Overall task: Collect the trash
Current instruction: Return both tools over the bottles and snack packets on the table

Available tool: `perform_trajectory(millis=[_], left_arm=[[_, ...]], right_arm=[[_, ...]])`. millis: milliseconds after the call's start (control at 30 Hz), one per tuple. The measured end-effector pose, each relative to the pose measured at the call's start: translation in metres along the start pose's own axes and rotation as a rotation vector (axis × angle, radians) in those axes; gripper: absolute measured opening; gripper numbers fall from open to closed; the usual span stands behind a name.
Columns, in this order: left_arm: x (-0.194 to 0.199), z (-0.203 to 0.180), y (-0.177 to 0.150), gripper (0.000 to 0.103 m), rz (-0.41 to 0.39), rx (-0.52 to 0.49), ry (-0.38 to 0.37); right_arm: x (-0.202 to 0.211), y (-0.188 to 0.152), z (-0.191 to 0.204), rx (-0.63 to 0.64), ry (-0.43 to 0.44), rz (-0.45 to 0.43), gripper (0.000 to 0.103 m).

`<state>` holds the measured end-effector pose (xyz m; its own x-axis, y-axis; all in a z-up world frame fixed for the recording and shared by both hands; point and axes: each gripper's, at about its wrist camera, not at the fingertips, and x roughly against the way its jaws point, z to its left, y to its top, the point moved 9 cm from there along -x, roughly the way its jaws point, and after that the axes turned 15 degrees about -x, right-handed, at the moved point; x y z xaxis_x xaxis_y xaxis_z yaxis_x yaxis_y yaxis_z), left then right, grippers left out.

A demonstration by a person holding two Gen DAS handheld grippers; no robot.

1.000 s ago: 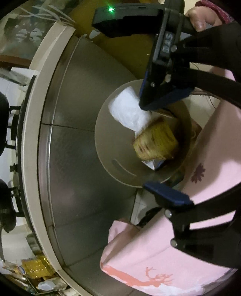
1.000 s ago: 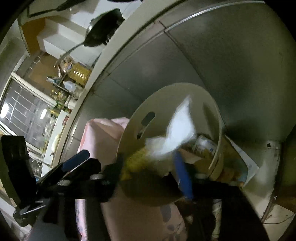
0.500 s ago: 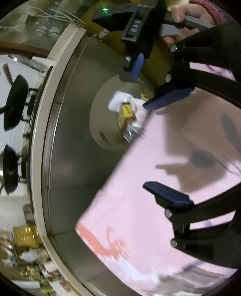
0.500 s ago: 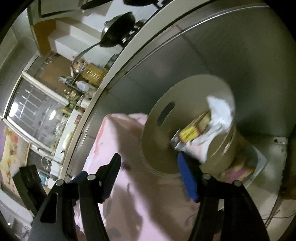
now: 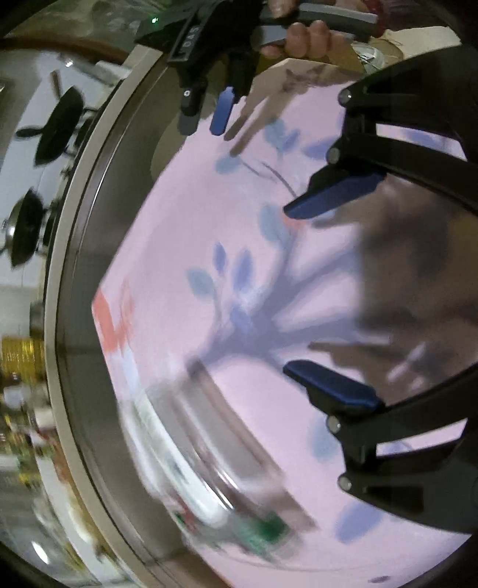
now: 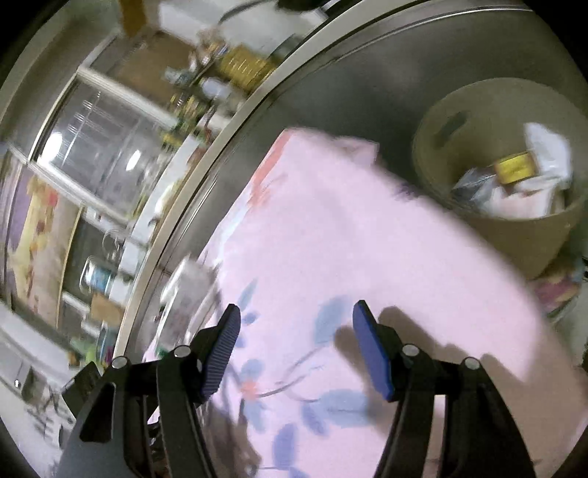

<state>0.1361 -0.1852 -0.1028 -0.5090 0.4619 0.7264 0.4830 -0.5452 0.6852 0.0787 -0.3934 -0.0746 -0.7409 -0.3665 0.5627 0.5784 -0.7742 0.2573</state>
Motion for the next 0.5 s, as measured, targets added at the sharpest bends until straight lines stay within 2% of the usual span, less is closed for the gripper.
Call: perform_trajectory(millis=[133,167,333,433,500], left_arm=[[0.036,0.053,-0.033,0.076,-0.025,0.091,0.079],[0.050,0.078,-0.042,0.076,-0.040,0.138,0.112],[0.091,0.172,-0.055,0.080,-0.126,0.334,0.208],[0.089,0.212,-0.050,0.080,-0.173,0.442,0.159],[0.075,0.226,-0.043,0.079,-0.194,0.506,0.090]], right_arm=[[-0.035,-0.019,0.038,0.066,0.000,0.077,0.062],[-0.044,-0.021,0.048,0.081,-0.001,0.093,0.062],[-0.094,-0.019,0.105,0.131,0.026,0.160,0.062],[-0.127,-0.013,0.130,0.134,0.031,0.184,0.062],[-0.145,-0.012,0.137,0.127,0.026,0.202,0.062]])
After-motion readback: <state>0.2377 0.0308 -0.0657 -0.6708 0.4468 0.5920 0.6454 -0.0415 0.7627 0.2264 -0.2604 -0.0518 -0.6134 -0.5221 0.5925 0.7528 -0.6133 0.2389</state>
